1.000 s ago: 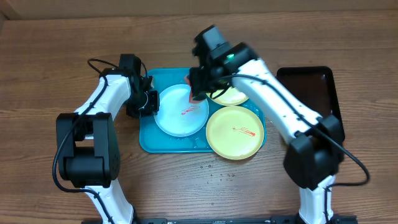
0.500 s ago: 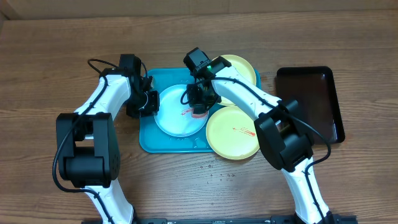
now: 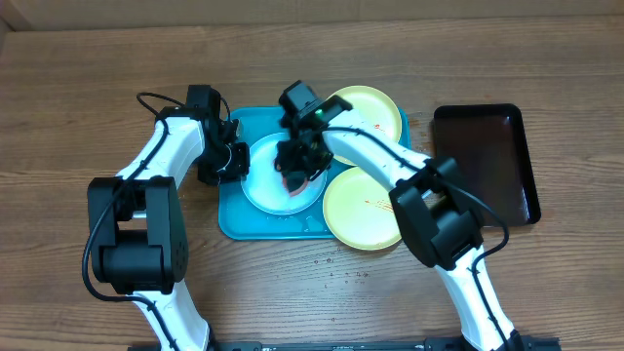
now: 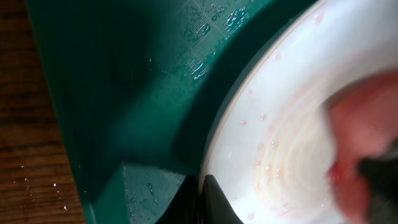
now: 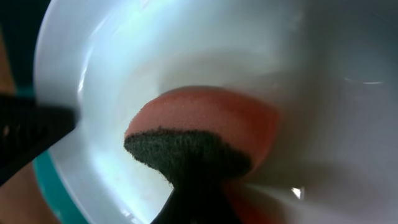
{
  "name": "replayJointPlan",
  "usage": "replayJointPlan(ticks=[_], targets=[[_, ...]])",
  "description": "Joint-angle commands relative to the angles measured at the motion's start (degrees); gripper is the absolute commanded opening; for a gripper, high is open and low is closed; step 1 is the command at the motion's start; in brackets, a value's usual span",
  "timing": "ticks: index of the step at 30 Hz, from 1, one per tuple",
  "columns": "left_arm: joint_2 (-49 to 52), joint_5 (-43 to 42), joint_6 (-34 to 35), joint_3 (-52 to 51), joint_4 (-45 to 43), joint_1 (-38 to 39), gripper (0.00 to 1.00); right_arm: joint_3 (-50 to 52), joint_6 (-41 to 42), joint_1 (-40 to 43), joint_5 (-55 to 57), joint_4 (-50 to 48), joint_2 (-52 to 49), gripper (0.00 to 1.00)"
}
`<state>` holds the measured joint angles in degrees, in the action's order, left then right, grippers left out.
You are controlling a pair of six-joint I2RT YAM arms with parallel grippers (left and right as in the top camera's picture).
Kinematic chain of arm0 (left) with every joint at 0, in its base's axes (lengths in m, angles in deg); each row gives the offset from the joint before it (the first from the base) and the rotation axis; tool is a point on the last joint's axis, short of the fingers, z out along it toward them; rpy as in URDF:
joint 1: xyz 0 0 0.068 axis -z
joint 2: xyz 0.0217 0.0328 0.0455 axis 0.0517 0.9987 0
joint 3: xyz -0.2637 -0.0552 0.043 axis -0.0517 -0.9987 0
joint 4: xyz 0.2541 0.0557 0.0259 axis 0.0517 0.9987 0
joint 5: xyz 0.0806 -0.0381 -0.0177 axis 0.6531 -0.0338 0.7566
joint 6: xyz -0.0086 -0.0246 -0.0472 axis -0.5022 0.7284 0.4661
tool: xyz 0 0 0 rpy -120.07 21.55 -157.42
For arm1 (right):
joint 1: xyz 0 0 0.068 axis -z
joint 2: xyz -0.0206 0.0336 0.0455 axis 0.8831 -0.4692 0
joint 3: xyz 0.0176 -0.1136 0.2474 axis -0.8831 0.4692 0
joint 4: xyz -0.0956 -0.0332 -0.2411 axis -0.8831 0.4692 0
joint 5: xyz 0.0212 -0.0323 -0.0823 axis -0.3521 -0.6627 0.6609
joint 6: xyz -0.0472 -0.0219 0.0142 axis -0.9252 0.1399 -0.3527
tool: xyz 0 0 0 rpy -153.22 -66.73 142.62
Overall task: Clean dirty plates on tray and stack at the side
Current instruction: 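Scrub the white plate with the sponge while left gripper holds it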
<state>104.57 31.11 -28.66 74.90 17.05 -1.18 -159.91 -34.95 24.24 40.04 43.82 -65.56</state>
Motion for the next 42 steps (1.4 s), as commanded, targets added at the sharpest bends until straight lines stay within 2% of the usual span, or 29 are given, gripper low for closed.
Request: replayJointPlan(ticks=[1,5,11,15,20,26,34,42], targets=[[1.1,-1.2,0.2,0.7,0.1,0.1,0.04,-1.0,-1.9,-2.0,-6.5,1.4,-1.7,0.04],[1.1,-1.2,0.2,0.7,0.1,0.1,0.04,-2.6,-5.6,-1.5,-4.8,6.6,-1.7,0.04],[1.1,-1.1,0.2,0.7,0.1,0.1,0.04,-9.1,-5.7,-0.4,13.8,16.7,-1.7,0.04],[1.1,-1.0,0.2,0.7,0.1,0.1,0.04,-10.3,-2.8,0.0,23.2,16.5,-1.7,0.04],[1.1,-0.9,0.2,0.7,0.1,0.1,0.04,-9.7,-2.6,0.0,24.4,11.9,-2.2,0.04],[1.1,-1.0,0.2,0.7,-0.2,0.1,0.04,-9.7,-2.3,-0.5,17.4,8.0,-4.6,0.04],[1.1,-1.0,0.4,0.7,-0.5,-0.2,0.04,-9.7,-5.1,-0.8,-4.6,3.3,-5.6,0.04],[1.1,-1.0,0.4,0.7,-0.6,-0.2,0.04,-9.7,-6.6,-1.8,-9.3,6.7,-5.6,0.04]])
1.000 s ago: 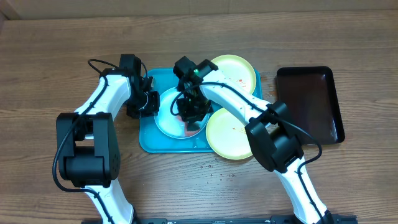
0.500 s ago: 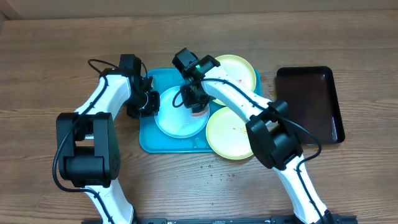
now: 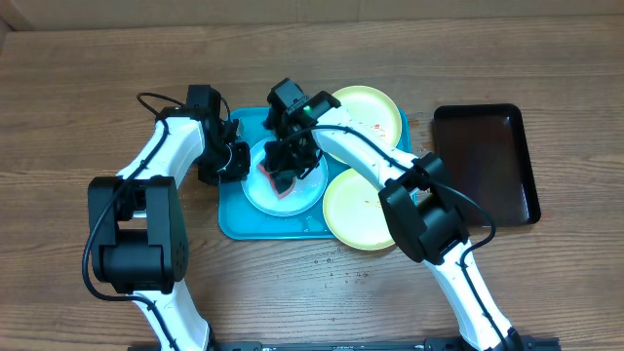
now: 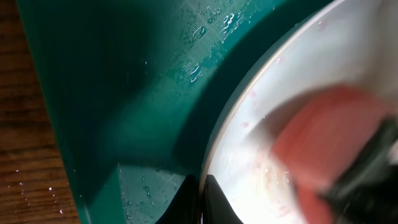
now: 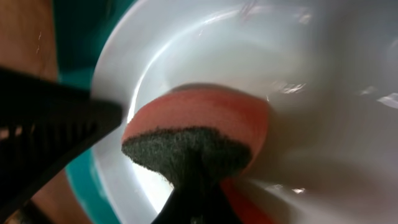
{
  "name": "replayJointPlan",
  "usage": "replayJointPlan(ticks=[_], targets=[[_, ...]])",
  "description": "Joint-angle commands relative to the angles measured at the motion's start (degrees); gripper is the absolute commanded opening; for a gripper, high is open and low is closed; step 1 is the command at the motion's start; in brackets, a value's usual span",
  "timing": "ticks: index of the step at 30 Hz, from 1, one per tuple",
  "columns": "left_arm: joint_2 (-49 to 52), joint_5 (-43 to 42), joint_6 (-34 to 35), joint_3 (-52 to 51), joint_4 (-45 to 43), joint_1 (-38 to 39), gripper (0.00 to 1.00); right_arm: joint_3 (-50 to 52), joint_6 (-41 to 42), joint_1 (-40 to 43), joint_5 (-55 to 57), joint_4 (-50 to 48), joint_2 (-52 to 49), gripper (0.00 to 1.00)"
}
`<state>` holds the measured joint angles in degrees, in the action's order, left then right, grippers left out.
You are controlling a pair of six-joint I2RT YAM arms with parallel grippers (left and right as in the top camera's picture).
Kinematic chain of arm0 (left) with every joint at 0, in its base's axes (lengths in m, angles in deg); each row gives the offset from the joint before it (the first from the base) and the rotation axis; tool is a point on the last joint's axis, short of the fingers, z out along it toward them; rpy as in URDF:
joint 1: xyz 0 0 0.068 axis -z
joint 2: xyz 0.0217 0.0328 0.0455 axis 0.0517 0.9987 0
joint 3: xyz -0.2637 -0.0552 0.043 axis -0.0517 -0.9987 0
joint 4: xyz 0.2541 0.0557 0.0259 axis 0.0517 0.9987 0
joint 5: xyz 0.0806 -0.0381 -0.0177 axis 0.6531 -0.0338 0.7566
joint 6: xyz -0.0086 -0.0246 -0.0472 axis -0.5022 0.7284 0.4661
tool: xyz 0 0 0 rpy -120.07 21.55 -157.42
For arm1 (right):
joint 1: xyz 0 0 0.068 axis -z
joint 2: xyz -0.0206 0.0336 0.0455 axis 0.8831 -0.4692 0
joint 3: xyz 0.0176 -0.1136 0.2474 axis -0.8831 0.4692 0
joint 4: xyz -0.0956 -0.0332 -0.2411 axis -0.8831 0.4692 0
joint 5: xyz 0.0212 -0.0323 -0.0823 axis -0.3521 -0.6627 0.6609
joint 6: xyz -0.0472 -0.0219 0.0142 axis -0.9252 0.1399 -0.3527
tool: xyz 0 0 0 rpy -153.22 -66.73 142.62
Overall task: Clean dirty plates on tray and stack at the side
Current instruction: 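Scrub the white plate with the sponge while left gripper holds it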
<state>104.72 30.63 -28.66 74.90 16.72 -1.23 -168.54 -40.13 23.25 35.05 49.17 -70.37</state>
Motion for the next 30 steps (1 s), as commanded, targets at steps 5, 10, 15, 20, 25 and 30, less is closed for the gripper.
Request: replayJointPlan(ticks=[5,10,15,20,25,30], targets=[[0.9,-0.5,0.4,0.7,-0.2,-1.3,0.04,-1.1,-1.4,-0.4,5.9,7.9,-0.8,0.04],[0.9,-0.5,0.4,0.7,-0.3,-1.5,0.04,-2.3,-0.5,1.2,21.8,12.9,-0.8,0.04],[0.9,-0.5,0.4,0.7,-0.4,-1.3,0.05,-4.0,1.9,2.4,33.1,12.5,-0.8,0.04],[0.9,-0.5,0.4,0.7,-0.4,-1.4,0.05,-3.9,1.8,1.9,32.2,6.2,-0.8,0.04],[0.9,-0.5,0.4,0.7,-0.5,-1.4,0.04,-3.9,0.1,0.8,21.9,-0.8,-1.0,0.04],[0.9,-0.5,0.4,0.7,-0.5,-1.4,0.04,-3.8,0.1,-0.5,12.2,-3.7,-2.1,0.04]])
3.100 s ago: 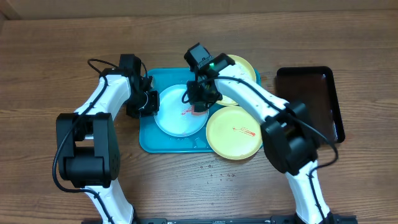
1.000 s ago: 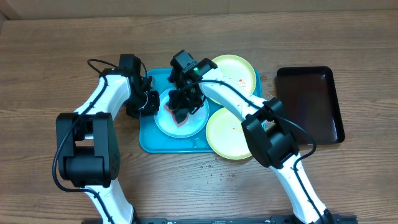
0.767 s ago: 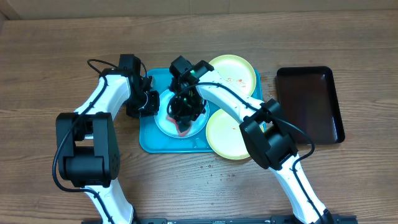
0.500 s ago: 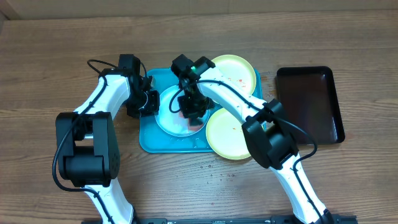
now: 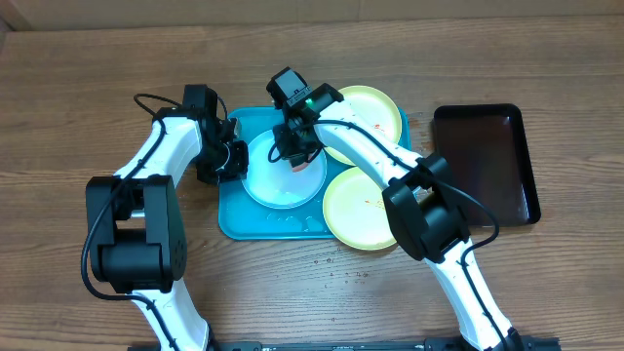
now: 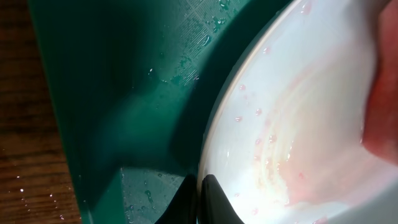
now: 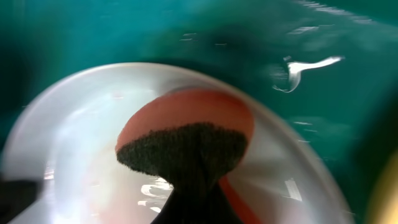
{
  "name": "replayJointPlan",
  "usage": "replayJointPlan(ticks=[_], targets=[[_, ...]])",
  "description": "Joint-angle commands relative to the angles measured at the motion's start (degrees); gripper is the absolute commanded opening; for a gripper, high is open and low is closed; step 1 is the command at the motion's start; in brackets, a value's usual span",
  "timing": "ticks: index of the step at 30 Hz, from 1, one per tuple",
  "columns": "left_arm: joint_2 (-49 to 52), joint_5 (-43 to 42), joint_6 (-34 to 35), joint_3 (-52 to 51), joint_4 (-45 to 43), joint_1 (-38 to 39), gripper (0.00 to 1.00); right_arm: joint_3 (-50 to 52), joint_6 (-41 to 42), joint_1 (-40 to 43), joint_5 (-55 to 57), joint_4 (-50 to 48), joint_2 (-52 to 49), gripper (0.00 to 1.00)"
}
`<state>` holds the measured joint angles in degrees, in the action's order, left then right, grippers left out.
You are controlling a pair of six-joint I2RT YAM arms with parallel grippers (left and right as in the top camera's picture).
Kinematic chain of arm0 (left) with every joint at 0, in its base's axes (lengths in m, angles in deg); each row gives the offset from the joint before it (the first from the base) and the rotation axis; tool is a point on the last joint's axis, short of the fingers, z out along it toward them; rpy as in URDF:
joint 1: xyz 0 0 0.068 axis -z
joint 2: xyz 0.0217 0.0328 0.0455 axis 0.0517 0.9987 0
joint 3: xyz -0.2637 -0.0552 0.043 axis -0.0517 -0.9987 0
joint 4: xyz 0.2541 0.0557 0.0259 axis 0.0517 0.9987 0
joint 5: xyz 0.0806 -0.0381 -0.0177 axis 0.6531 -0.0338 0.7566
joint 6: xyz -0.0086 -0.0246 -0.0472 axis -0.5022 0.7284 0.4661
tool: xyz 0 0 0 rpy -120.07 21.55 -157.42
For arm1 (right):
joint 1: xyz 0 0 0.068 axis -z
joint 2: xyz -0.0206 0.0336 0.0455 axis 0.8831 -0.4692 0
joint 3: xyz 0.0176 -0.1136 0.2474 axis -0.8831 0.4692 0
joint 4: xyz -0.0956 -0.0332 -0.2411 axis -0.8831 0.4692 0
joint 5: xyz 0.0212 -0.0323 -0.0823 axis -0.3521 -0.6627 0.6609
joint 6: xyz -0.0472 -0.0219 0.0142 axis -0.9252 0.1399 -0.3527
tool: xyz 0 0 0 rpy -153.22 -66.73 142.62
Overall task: Clean dirty plates on tray and stack at the side
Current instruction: 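Scrub the white plate with the sponge while left gripper holds it, then lift the sponge up and away with the right gripper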
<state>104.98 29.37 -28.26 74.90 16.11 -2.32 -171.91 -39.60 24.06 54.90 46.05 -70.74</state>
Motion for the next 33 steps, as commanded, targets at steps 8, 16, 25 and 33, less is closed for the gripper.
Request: replayJointPlan(ticks=[8,16,25,33], targets=[[0.7,0.8,0.0,0.7,0.2,-0.3,0.04,-0.5,-6.9,-1.9,-17.1,6.9,-2.1,0.04],[0.7,0.8,0.0,0.7,-0.1,-0.3,0.04,-3.4,-10.5,-0.3,-13.1,15.1,-0.7,0.04],[-0.8,0.9,-0.1,0.7,0.4,-0.3,0.04,-17.3,-7.8,4.3,-12.5,20.5,8.2,0.04],[-5.5,4.9,-0.2,0.7,1.5,-0.2,0.04,-20.1,-7.3,13.7,-12.5,26.2,16.8,0.04]])
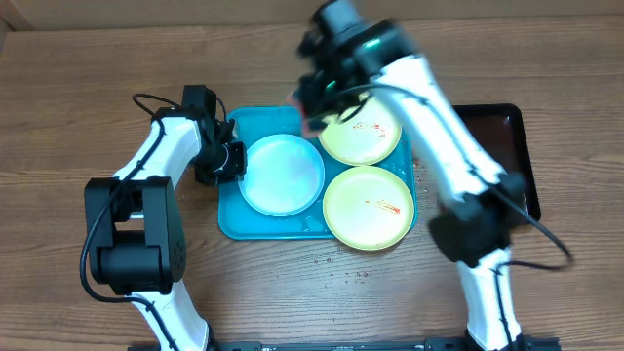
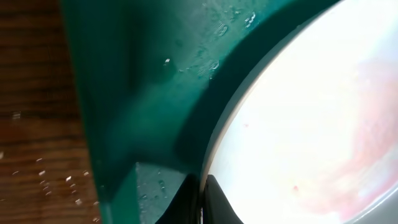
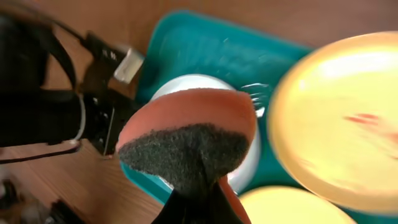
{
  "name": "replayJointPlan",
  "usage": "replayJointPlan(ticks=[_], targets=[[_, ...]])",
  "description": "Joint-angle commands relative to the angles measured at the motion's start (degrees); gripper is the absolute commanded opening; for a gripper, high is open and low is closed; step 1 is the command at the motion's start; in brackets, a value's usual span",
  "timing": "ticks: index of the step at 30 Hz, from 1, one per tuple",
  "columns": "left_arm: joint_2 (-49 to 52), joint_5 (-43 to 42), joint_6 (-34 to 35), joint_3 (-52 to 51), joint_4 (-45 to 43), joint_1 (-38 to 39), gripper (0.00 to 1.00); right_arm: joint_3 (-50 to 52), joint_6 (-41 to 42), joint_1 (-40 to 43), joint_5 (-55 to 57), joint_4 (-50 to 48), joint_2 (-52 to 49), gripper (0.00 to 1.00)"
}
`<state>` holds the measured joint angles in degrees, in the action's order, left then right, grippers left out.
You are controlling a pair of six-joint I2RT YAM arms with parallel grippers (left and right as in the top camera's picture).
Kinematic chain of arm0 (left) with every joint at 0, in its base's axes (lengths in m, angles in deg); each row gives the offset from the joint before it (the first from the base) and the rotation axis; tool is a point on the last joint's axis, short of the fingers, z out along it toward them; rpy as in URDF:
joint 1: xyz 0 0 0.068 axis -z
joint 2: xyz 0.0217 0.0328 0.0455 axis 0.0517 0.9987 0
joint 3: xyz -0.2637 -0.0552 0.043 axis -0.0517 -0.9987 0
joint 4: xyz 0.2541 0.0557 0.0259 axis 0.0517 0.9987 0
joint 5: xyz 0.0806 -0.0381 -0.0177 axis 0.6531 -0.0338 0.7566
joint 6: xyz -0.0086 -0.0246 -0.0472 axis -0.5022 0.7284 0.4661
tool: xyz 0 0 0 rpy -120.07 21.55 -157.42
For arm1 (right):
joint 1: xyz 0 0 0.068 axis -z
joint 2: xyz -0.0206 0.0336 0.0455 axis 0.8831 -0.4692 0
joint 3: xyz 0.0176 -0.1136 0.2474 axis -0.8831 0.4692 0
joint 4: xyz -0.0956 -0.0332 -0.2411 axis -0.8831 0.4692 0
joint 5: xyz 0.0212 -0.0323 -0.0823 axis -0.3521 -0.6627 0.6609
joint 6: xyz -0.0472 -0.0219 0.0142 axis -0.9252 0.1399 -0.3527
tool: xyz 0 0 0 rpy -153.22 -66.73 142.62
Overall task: Clean dirty plates on tray and stack at the side
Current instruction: 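Lift the sponge up and away with the right gripper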
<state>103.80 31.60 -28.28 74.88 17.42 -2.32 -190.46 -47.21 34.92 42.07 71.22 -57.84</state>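
A white plate [image 1: 283, 174] lies in the teal tray [image 1: 234, 222], a faint pink film on it in the left wrist view, white plate [image 2: 305, 118]. My left gripper [image 1: 232, 161] is shut on the plate's left rim, its fingertips [image 2: 200, 202] pinching the edge. My right gripper [image 1: 312, 109] is raised above the tray's back right corner, blurred, shut on an orange sponge [image 3: 189, 127] with a dark scouring face. Two yellow plates with red smears sit to the right: one at the back [image 1: 361, 132], one in front [image 1: 369, 207].
A dark brown tray [image 1: 507, 166] lies at the far right of the wooden table [image 1: 78, 88]. Water droplets dot the wood in front of the teal tray. The left arm [image 3: 56, 118] shows under the right wrist camera.
My right gripper has lifted the sponge off the white plate and now hangs high over the tray's back right corner. The left gripper still pinches the plate's rim.
The sponge was pressed on the white plate's right half, then on its left half, then near its back edge, while the left gripper held the rim throughout. Now the sponge is up off the plate.
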Motion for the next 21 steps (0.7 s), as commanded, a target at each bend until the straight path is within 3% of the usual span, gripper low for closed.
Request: replayJointPlan(ticks=[1,6,11,21], targets=[[-5.2,3.0,-0.2,0.7,0.2,-0.2,0.04,-1.5,0.3,4.0,0.4,1.6,4.4,0.04],[-9.7,5.0,-0.2,0.7,0.2,-0.2,0.04,-1.5,0.4,9.6,0.3,3.9,4.9,0.04],[-14.9,12.6,-0.1,0.7,0.7,0.5,0.04,-1.5,0.3,12.8,0.3,5.3,4.9,0.04],[-24.7,40.5,5.3,0.7,2.5,9.7,0.04,-1.5,0.2,13.7,0.4,5.1,4.9,0.04]])
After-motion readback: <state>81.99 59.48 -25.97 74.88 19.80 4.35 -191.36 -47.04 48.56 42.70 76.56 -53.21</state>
